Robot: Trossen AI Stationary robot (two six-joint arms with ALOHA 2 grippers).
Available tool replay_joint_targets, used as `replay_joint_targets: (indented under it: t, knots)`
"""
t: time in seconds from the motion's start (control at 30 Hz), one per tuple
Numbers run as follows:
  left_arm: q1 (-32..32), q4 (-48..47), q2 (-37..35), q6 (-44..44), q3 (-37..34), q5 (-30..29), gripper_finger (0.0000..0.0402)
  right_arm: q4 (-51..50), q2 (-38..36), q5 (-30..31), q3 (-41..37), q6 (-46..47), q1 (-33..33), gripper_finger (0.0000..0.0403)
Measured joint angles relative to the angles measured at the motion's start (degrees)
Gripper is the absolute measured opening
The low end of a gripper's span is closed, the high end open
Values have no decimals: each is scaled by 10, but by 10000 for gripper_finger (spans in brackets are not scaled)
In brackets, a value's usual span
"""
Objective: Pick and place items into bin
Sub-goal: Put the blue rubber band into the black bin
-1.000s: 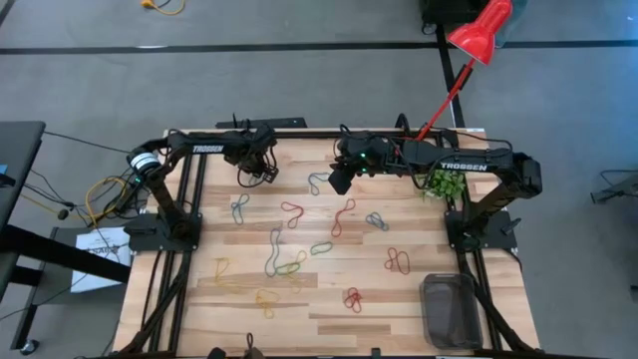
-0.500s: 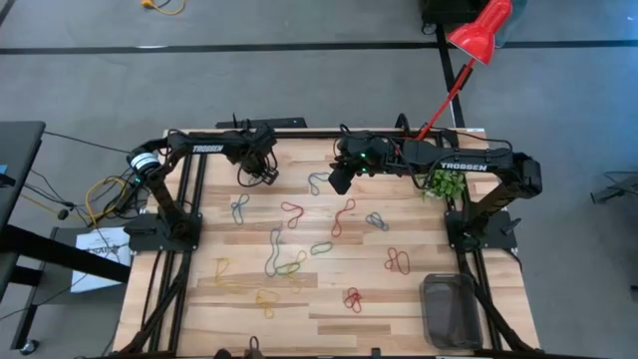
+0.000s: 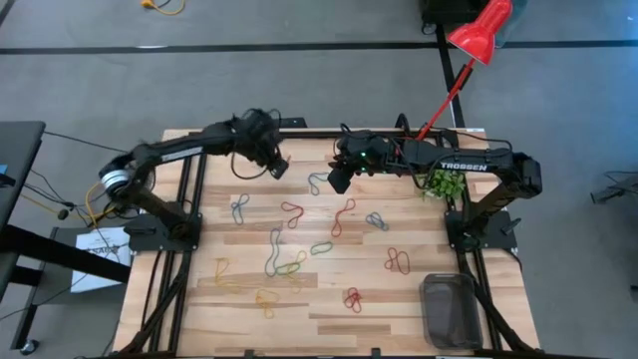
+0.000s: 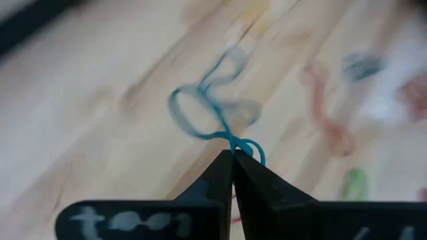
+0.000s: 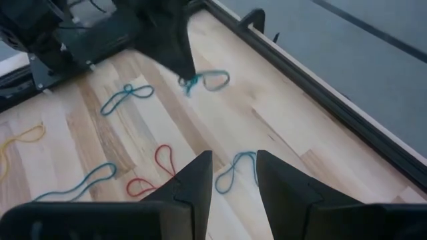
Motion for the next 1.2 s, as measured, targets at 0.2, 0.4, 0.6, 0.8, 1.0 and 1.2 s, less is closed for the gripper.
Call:
replay_joint_targets:
  t: [0.2, 0.4, 0.6, 0.8, 1.0, 1.2]
  knots:
    - [-18, 13, -95, -17, 40, 19, 0, 86, 0, -60, 0, -18, 1, 111]
    - [-50, 60, -155, -40, 55, 42, 0, 210, 0, -119, 0, -18, 2, 111]
    - [-93, 133, -169, -53, 55, 67, 0, 318, 0, -224, 0, -18, 3, 111]
    - [-118, 165, -166, -51, 55, 73, 0, 328, 0, -234, 0, -18, 12, 111]
    - [-133, 174, -166, -49, 55, 82, 0, 328, 0, -234, 0, -18, 17, 111]
    - [-157, 174, -166, -39, 55, 59, 0, 332, 0, -222, 0, -11, 16, 111]
